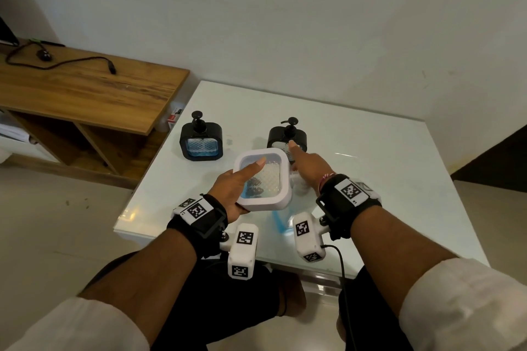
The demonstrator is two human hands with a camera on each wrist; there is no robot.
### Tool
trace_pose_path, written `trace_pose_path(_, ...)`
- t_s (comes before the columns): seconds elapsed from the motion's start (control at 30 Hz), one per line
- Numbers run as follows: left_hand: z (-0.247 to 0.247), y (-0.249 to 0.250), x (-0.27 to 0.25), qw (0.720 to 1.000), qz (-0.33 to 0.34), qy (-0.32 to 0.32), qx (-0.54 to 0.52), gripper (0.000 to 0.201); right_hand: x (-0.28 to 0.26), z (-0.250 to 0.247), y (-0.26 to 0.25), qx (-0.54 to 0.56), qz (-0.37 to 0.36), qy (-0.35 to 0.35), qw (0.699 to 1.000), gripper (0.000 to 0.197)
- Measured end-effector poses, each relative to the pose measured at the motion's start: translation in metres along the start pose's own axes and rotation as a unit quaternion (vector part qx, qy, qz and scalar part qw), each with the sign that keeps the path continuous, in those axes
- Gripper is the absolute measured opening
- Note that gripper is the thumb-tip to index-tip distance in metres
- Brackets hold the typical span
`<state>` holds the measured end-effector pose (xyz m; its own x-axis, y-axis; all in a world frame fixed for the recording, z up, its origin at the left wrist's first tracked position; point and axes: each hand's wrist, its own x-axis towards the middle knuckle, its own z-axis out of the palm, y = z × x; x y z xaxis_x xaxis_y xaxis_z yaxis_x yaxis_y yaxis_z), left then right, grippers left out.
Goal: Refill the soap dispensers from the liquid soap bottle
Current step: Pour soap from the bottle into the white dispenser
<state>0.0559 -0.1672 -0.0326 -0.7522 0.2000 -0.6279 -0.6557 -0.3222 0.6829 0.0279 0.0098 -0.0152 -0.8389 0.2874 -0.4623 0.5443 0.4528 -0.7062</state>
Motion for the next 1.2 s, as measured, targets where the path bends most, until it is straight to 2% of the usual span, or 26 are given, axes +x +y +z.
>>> trace_pose_path(0.17,-0.001,0.0,0.003,1.0,0.003,-0.003,0.0,0.073,0.003,0.003,-0.001,0.019,-0.01,-0.01,1.0,0.054)
trace_pose_path(0.23,0.0,0.0,0.005,1.0,0.001,-0.003,0.007,0.073,0.005,0.007,0.001,0.003,0.003,0.004,1.0,0.054)
trace_pose_path(0.43,0.0,-0.002,0.002,1.0,0.001,0.004,0.011,0.073,0.005,0.004,0.001,-0.052,-0.022,-0.029,0.998,0.046)
trace_pose_path(0.53,-0.002,-0.002,0.001,1.0,-0.002,0.006,0.005,0.077,0.001,-0.002,-0.004,-0.085,-0.011,-0.039,0.996,0.038)
trace_pose_path(0.63,-0.002,0.0,0.001,1.0,0.0,0.01,0.002,0.08,0.0,-0.003,-0.006,-0.12,0.003,-0.014,0.993,0.035)
trace_pose_path(0.73,0.0,0.0,0.002,1.0,0.0,0.011,0.004,0.074,-0.006,0.0,-0.006,-0.138,-0.015,0.008,0.99,0.033)
trace_pose_path(0.83,0.001,-0.001,0.0,1.0,-0.001,0.01,0.006,0.06,-0.007,-0.002,-0.003,-0.16,-0.036,0.011,0.986,0.034)
trace_pose_path(1.0,-0.001,-0.002,-0.003,1.0,0.0,0.009,0.013,0.077,-0.012,-0.002,-0.006,-0.09,-0.047,-0.034,0.994,0.043)
trace_pose_path(1.07,-0.002,-0.002,-0.002,1.0,0.003,0.01,0.013,0.074,-0.012,-0.004,-0.009,-0.031,-0.027,-0.017,0.999,0.048)
trace_pose_path(1.2,-0.001,-0.001,0.001,1.0,0.004,0.013,0.014,0.07,-0.009,0.002,-0.007,-0.038,0.006,-0.008,0.999,0.059)
